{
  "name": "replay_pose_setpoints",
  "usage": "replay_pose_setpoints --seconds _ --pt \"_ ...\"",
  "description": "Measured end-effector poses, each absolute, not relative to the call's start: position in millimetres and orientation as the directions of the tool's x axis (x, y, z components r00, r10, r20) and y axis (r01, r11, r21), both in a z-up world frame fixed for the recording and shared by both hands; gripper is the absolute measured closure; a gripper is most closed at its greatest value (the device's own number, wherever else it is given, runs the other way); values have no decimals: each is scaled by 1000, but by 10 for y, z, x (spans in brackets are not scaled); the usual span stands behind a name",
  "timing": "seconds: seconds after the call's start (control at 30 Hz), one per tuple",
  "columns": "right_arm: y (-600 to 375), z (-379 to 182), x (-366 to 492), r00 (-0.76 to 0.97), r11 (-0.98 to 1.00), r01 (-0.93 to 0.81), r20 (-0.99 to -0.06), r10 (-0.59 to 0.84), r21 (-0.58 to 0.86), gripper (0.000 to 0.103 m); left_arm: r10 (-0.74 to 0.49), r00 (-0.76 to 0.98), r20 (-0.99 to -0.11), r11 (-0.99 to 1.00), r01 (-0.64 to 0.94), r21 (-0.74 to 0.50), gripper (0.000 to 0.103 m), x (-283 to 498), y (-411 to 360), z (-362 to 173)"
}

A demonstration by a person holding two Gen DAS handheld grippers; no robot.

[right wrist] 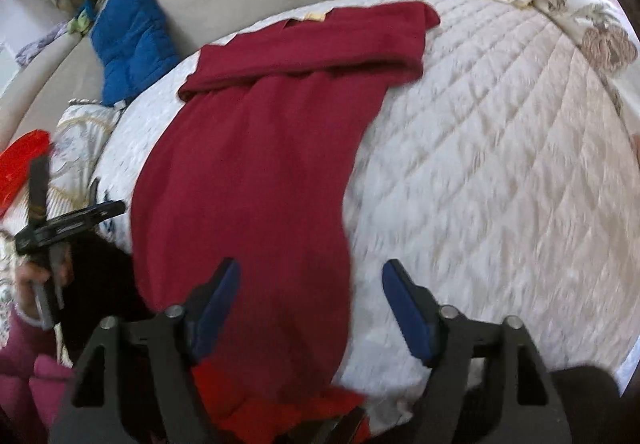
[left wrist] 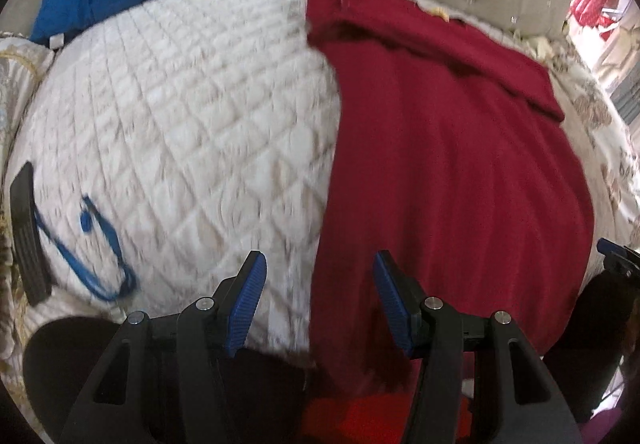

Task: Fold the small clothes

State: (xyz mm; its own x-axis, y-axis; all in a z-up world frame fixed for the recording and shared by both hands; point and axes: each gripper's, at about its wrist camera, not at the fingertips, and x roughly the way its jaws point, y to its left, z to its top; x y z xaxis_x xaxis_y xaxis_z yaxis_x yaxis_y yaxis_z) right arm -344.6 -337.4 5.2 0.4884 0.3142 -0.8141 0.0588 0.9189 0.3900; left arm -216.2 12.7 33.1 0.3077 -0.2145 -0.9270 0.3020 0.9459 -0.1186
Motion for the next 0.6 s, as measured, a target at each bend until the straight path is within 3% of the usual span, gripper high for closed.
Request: replay_pose_setpoints --seconds 0.33,0.53,0.57,0.6 --pt "-3124 -536 -3575 256 900 92 -884 392 426 26 -139 188 -972 923 380 -58 69 -2276 16 106" --pt "-3020 -623 -3503 232 912 78 -897 377 403 23 -83 120 -989 905 425 -25 69 -2283 -113 -86" --pt "-3000 -621 -3505 229 919 66 -902 365 388 24 -79 120 -990 900 435 -19 69 -2291 -132 -96" --pt "-2969 -592 -3530 233 929 47 -909 347 367 33 -74 122 -990 898 439 -13 69 -2294 -171 -108"
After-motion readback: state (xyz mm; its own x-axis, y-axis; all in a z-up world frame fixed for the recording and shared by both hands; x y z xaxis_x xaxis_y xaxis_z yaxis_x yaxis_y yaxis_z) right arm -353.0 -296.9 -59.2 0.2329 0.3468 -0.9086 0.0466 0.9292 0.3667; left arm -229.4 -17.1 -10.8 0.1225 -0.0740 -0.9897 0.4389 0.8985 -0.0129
